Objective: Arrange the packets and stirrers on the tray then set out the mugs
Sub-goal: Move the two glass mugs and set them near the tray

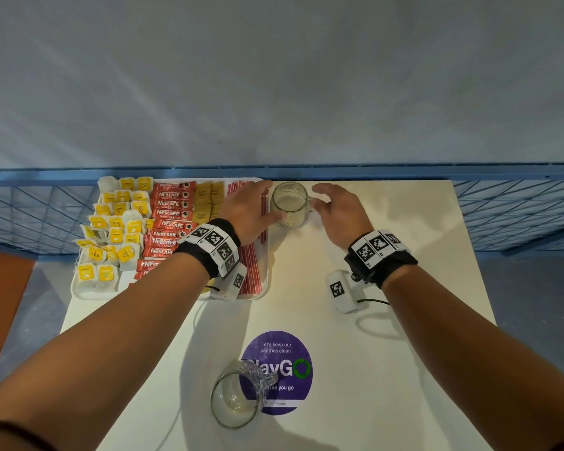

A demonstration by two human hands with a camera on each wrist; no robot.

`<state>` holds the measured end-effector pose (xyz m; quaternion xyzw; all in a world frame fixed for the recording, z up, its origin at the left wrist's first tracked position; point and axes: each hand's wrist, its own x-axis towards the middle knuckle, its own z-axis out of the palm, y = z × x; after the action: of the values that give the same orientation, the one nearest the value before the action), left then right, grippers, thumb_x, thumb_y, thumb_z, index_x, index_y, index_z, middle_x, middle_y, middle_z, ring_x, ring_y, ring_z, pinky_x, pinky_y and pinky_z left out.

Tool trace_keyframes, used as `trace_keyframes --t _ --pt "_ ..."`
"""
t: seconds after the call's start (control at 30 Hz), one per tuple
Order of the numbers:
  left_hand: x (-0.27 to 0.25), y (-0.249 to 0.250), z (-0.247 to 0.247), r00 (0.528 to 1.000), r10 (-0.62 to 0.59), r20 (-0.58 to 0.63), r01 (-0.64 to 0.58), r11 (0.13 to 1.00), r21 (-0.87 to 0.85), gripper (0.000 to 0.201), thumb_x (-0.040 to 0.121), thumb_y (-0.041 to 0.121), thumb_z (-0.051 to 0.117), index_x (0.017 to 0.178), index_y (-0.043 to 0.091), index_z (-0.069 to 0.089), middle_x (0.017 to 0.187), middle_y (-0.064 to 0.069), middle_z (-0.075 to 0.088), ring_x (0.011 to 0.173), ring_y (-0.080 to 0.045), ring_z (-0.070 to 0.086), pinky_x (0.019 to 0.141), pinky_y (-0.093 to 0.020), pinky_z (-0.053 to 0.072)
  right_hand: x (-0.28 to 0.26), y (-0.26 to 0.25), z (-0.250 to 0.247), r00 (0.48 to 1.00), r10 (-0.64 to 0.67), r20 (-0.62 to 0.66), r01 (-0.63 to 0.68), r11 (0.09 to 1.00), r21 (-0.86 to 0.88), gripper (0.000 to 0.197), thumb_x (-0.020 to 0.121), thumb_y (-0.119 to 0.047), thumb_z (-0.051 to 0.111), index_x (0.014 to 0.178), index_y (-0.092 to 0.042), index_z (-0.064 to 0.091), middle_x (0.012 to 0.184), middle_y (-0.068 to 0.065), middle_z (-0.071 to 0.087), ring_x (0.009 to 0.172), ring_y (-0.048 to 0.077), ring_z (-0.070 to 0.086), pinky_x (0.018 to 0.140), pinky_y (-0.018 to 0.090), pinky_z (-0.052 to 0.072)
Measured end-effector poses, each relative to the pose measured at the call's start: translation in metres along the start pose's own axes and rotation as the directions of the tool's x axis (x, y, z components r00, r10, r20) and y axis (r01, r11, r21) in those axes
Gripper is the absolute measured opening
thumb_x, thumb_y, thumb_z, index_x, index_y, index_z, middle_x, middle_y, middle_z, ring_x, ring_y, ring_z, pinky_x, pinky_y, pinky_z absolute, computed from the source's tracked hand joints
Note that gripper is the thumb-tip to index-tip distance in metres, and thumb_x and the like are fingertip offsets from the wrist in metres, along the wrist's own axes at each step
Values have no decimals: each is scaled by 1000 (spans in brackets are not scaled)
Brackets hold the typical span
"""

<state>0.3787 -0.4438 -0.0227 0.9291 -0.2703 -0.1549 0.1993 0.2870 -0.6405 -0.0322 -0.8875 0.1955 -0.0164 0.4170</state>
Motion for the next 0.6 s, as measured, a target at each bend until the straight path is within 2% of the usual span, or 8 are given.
trace_keyframes --t 0.1,0.2,0.3,0.4,0.53,0.6 --pt "-8 1 -6 1000 -9 -6 9 1000 -18 70 91 60 57 147 23 39 147 -3 51 129 -25 52 103 -46 47 -9 -10 -5 999 -43 -20 43 999 27 28 101 -25 61 127 -18 66 125 5 68 109 23 64 100 31 47" --pt "-27 3 -15 999 22 -36 -23 999 -30 63 93 60 54 145 25 43 147 -1 50 133 -23 48 107 -44 42 -24 -21 -14 994 -108 -16 109 994 6 25 101 -25 60 124 -18 68 125 1 67 101 18 64 93 29 48" --pt "-57 11 -22 998 30 -61 -34 997 -75 52 96 49 57 141 24 50 142 -3 54 126 -21 53 100 -39 43 -46 -33 -24 987 -156 29 155 987 42 24 101 -27 61 122 -20 69 121 -4 69 91 10 65 84 23 51" --pt "-92 12 -26 996 41 -74 -52 988 -146 45 97 43 58 137 23 54 137 0 59 122 -16 54 102 -38 46 -74 -40 -30 981 -179 76 174 982 70 23 100 -29 64 120 -21 71 117 -8 69 90 7 66 80 18 51" --pt "-145 5 -24 997 46 -59 -60 965 -254 40 96 38 62 132 22 59 128 5 63 113 -6 54 98 -30 46 -116 -43 -32 975 -169 143 154 982 109 22 98 -32 66 117 -23 72 112 -11 71 93 6 68 83 24 55" --pt "-170 2 -23 998 40 -51 -55 945 -322 43 93 44 63 129 21 62 123 6 65 108 -5 58 95 -29 48 -136 -44 -30 972 -163 169 142 982 127 20 97 -33 67 114 -24 73 109 -13 71 90 5 68 83 25 55"
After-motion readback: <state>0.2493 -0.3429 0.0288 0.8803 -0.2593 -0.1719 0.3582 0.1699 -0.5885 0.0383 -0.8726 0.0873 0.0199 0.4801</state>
